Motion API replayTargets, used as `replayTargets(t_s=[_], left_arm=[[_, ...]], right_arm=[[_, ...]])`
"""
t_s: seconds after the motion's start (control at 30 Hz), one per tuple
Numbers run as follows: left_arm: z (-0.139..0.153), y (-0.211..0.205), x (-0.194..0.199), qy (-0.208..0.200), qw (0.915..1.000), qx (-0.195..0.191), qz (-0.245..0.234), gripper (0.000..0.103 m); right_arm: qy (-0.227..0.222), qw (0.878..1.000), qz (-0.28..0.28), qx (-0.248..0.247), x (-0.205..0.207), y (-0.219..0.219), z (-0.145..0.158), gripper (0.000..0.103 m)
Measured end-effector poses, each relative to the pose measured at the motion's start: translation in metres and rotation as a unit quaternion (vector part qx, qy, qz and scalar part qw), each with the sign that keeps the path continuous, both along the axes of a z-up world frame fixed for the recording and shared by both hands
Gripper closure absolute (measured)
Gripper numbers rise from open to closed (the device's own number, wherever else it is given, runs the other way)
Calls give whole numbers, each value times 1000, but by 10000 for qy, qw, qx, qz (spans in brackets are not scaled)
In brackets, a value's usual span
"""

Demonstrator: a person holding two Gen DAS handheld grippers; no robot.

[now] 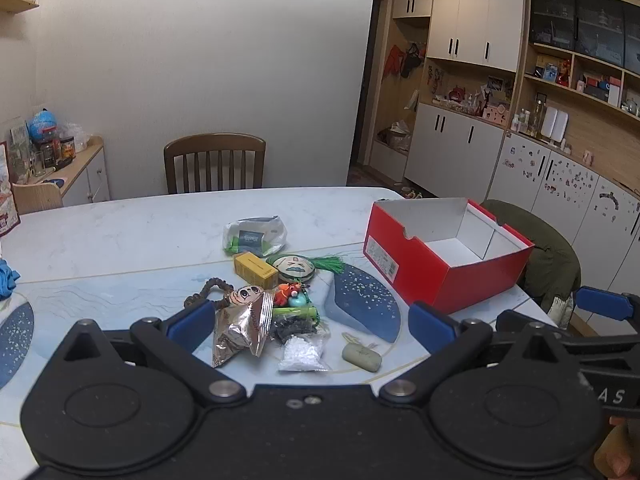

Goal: Organize objects
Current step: 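Grasp the silver foil bag with the left tool while the right tool grasps the green eraser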

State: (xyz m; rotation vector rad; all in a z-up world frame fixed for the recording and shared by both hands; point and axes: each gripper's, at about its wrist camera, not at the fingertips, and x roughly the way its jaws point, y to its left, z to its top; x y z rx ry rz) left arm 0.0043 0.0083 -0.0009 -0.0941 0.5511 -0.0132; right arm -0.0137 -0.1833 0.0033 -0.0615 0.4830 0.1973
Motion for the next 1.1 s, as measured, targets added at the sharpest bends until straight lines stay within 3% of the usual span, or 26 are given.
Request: replayTargets(t_s=[0.33,0.6,0.73,1.1], left_arm=[[-10,4,18,159,9998,-55,133,1],[-36,23,57,613,9967,-288,447,3],[-53,26,81,771,9950,-17,632,3],[-108,51,137,1433,9835,144,1096,9]], right_arm=[[225,9992,315,-72,22,3,-12,1],[509,9948,874,-146,69,3,-35,1],[741,9877,1350,-265,93,8,-56,1],[1423,9613,2252,-709,155,30,-116,9]])
